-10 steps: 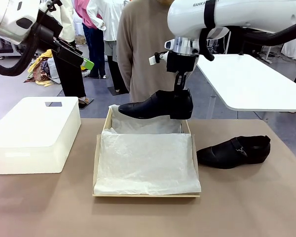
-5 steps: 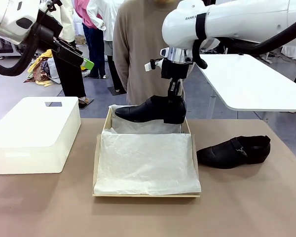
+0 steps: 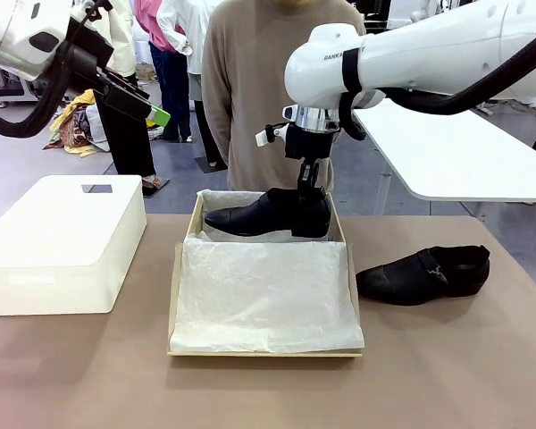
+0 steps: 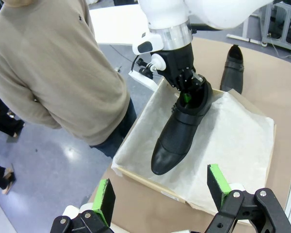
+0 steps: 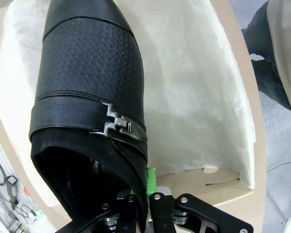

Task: Pack the shoes into the box.
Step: Place one shoe of the Shoes into the Shoes Box.

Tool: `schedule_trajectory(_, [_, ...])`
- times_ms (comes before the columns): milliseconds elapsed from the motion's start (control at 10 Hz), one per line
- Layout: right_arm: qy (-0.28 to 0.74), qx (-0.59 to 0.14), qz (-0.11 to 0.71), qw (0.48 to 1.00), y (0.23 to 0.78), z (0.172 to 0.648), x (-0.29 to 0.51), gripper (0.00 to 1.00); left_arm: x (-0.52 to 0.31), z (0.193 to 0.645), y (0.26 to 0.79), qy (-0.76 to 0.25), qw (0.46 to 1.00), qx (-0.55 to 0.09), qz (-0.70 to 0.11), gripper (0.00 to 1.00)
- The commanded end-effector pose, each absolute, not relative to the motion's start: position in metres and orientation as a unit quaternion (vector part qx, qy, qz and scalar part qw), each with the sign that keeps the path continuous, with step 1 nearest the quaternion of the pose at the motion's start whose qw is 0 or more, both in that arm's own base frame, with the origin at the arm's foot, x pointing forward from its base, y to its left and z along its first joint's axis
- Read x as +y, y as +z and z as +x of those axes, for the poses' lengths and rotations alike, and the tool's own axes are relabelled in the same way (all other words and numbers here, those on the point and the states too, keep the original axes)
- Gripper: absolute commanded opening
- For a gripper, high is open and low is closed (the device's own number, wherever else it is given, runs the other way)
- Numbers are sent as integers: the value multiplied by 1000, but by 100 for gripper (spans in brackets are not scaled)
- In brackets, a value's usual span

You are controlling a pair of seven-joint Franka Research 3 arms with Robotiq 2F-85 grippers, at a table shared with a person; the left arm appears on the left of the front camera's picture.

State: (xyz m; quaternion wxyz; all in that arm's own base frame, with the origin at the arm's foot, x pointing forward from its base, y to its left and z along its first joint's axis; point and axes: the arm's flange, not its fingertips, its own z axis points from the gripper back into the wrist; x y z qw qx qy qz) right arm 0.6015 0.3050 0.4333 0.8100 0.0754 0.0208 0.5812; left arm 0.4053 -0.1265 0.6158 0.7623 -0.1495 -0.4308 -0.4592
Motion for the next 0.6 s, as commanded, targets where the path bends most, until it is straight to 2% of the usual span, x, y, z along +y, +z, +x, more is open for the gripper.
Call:
schedule_trajectory(0, [590, 11, 58, 805, 421, 599, 306, 0, -124, 408, 614, -466, 754, -435, -157, 100])
schedule_trajectory(500, [590, -8, 62, 805, 398, 602, 304, 0, -124, 408, 614, -466, 754, -435, -157, 100])
